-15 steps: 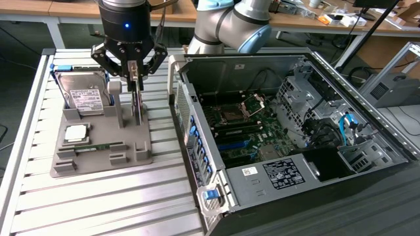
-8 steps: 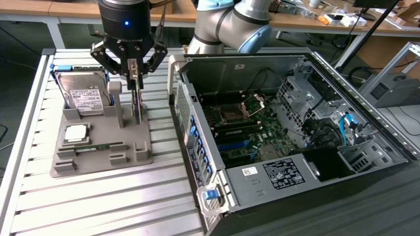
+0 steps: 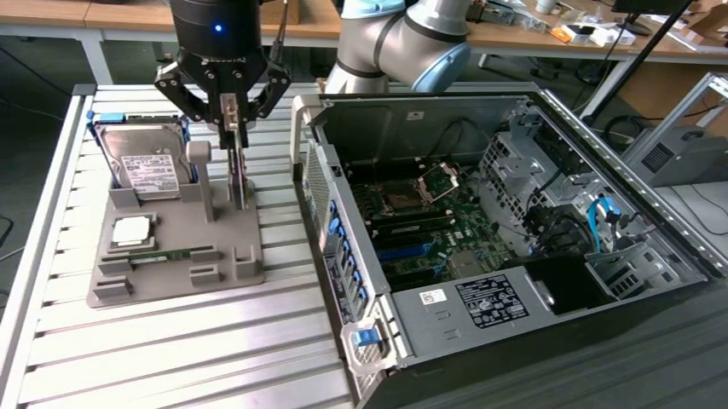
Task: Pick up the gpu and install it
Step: 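Pick up the gpu and move the gpu toward the slot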
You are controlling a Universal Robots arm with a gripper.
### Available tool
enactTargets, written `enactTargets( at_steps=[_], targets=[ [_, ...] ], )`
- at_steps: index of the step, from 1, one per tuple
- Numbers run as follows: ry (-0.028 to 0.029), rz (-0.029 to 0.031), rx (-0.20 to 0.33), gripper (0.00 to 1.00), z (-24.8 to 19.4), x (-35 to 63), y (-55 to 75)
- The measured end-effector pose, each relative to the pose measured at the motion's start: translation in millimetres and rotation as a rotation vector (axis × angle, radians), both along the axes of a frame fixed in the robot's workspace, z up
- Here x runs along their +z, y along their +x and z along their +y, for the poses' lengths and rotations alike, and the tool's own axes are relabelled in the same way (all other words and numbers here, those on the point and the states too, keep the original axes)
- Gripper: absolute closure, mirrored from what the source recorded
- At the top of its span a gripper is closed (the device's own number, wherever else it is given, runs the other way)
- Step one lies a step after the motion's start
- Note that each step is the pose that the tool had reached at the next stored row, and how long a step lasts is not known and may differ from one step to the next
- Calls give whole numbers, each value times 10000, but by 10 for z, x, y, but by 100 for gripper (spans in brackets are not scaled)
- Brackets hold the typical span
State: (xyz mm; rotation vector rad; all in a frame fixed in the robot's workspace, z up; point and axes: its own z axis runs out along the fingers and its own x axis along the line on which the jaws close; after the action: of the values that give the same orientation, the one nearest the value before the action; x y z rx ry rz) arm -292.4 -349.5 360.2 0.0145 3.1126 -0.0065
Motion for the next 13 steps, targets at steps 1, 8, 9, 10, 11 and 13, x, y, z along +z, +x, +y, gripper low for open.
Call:
enactTargets(
  at_steps=[1,8,9,10,11,13],
  targets=[
    [0,0,0,73,0,8,0],
    [2,0,0,73,0,88,0],
    [3,-1,0,73,0,93,0],
    [2,0,0,73,0,98,0],
    [3,-1,0,73,0,105,0],
    [3,0,0,73,0,114,0]
  ],
)
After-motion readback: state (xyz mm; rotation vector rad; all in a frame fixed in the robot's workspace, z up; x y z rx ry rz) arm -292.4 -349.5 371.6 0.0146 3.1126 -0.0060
